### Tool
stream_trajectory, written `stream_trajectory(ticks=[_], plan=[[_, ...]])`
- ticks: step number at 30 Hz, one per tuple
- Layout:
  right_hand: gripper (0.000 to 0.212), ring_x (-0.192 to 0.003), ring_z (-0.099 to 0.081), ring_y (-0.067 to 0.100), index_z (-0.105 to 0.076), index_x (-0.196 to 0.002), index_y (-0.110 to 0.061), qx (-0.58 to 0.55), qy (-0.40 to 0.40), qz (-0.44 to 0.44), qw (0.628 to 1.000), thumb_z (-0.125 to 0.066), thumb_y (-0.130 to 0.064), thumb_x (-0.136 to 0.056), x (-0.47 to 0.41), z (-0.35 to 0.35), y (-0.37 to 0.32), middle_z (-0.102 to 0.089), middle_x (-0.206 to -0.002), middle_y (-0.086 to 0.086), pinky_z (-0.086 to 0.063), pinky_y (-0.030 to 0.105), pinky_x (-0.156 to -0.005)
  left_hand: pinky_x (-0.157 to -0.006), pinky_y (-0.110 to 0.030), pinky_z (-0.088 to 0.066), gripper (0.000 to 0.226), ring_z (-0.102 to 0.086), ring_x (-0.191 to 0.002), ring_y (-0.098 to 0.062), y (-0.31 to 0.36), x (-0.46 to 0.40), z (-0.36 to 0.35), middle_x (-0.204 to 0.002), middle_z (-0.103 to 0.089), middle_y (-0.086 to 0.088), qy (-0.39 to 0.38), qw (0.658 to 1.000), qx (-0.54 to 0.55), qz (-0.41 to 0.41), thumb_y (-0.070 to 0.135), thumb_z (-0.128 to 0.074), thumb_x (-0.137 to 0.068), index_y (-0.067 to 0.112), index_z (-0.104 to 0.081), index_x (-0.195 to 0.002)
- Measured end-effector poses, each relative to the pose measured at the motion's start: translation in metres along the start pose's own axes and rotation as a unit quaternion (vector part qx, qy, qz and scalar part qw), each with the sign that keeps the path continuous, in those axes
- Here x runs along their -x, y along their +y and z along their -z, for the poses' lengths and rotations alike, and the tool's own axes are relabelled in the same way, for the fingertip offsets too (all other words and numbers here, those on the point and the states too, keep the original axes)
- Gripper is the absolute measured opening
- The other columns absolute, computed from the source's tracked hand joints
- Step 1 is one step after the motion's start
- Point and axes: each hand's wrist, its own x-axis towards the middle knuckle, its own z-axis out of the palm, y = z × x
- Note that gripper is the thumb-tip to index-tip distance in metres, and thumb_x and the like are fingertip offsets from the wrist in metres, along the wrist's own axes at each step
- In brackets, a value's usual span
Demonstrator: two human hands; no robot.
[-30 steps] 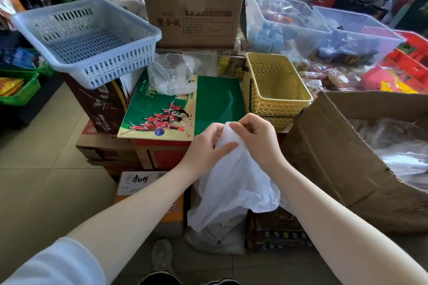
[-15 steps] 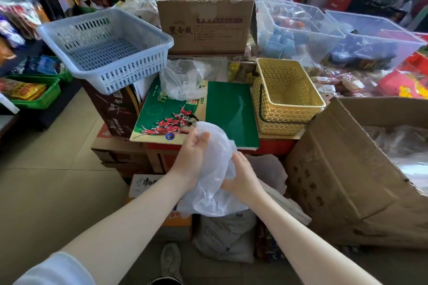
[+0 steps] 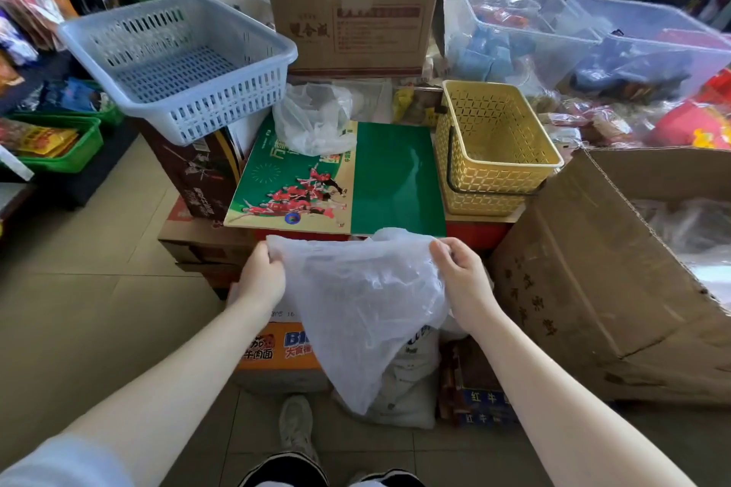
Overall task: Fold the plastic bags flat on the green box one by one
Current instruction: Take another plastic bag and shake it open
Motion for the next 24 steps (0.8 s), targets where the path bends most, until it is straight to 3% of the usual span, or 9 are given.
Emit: stream_trajectory(ticks=[1, 3, 6, 9, 13, 15, 18, 21, 24], plan=[[0.019, -0.066, -0.053, 0.018, -0.06, -0.087, -0.007, 0.01, 0.003, 0.019, 1.0, -0.052, -0.023, -0.094, 0.001, -0.002, -0.004, -0.057, -0.072, 0.006, -0.045, 0.036, -0.062, -0.091, -0.041, -0.043, 0.032, -0.049, -0.108, -0.029, 0.008, 0.006, -0.003, -0.125, -0.052, -0.011, 0.035, 0.998, -0.029, -0.048, 0.015, -0.038, -0.092, 0.019, -0.046, -0.123], [0.016, -0.063, -0.054, 0.018, -0.06, -0.084, -0.011, 0.04, 0.002, 0.049, 0.998, -0.055, -0.023, -0.092, 0.003, -0.008, -0.013, -0.056, -0.068, 0.003, -0.046, 0.036, -0.06, -0.107, -0.035, -0.03, 0.043, -0.039, -0.124, -0.024, 0.035, 0.028, -0.008, -0.134, -0.045, -0.012, 0.099, 0.955, -0.048, -0.276, 0.0, -0.045, -0.086, 0.007, -0.044, -0.129], [0.012, -0.058, -0.046, 0.013, -0.059, -0.078, -0.017, 0.057, -0.006, 0.079, 0.995, -0.061, -0.021, -0.089, 0.009, -0.021, -0.027, -0.051, -0.062, 0.0, -0.038, 0.03, -0.056, -0.105, -0.023, -0.022, 0.037, -0.037, -0.121, -0.015, 0.07, 0.054, -0.02, -0.125, -0.052, -0.01, -0.01, 0.858, -0.09, -0.506, 0.025, -0.049, -0.088, 0.004, -0.052, -0.119], [0.014, -0.066, -0.046, 0.014, -0.062, -0.079, -0.016, 0.029, -0.006, 0.095, 0.995, -0.061, -0.027, -0.088, 0.015, -0.027, -0.04, -0.053, -0.069, 0.003, -0.038, 0.033, -0.063, -0.08, -0.018, -0.034, 0.029, -0.048, -0.092, -0.017, 0.079, 0.062, -0.033, -0.094, -0.057, -0.003, -0.104, 0.867, -0.078, -0.482, 0.034, -0.058, -0.087, 0.006, -0.059, -0.097], [0.013, -0.084, -0.057, 0.019, -0.067, -0.088, -0.022, -0.037, -0.015, 0.057, 0.998, -0.055, -0.027, -0.087, 0.014, -0.014, -0.039, -0.065, -0.087, 0.004, -0.046, 0.038, -0.077, -0.059, -0.013, -0.034, 0.015, -0.047, -0.064, -0.012, 0.072, 0.057, -0.03, -0.068, -0.051, 0.006, -0.1, 0.894, -0.02, -0.437, 0.016, -0.061, -0.088, 0.008, -0.055, -0.077], [0.025, -0.077, -0.057, 0.021, -0.066, -0.097, -0.024, -0.008, 0.017, 0.038, 0.999, -0.052, -0.007, -0.085, 0.011, 0.0, -0.027, -0.063, -0.086, 0.004, -0.047, 0.036, -0.071, -0.056, -0.016, -0.035, 0.014, -0.051, -0.061, -0.009, 0.065, 0.05, -0.02, -0.067, -0.057, 0.0, -0.061, 0.913, 0.013, -0.403, 0.014, -0.059, -0.089, 0.007, -0.054, -0.078], [0.025, -0.061, -0.048, 0.013, -0.062, -0.099, -0.02, 0.074, 0.092, 0.016, 0.993, -0.048, -0.002, -0.089, 0.008, 0.02, -0.004, -0.055, -0.074, -0.002, -0.039, 0.024, -0.054, -0.049, -0.012, -0.033, 0.017, -0.047, -0.053, 0.002, 0.055, 0.038, -0.004, -0.064, -0.053, 0.005, -0.011, 0.945, 0.066, -0.32, 0.023, -0.052, -0.092, 0.011, -0.05, -0.079], [0.016, -0.086, -0.057, 0.02, -0.06, -0.091, -0.016, 0.142, 0.15, -0.052, 0.977, -0.048, -0.006, -0.091, 0.002, 0.025, 0.022, -0.059, -0.085, -0.003, -0.043, 0.027, -0.062, -0.051, -0.009, -0.033, 0.015, -0.048, -0.059, -0.001, 0.042, 0.032, 0.004, -0.068, -0.056, 0.002, 0.008, 0.956, 0.055, -0.288, 0.024, -0.05, -0.093, 0.014, -0.052, -0.082], [0.02, -0.096, -0.054, 0.024, -0.061, -0.093, -0.017, 0.285, 0.101, -0.119, 0.946, -0.044, -0.007, -0.09, -0.001, 0.009, 0.033, -0.057, -0.106, 0.004, -0.046, 0.032, -0.076, -0.054, -0.003, -0.033, 0.011, -0.051, -0.069, -0.002, 0.031, 0.038, 0.004, -0.077, -0.061, -0.003, 0.022, 0.954, 0.023, -0.299, 0.016, -0.048, -0.094, 0.012, -0.055, -0.087]])
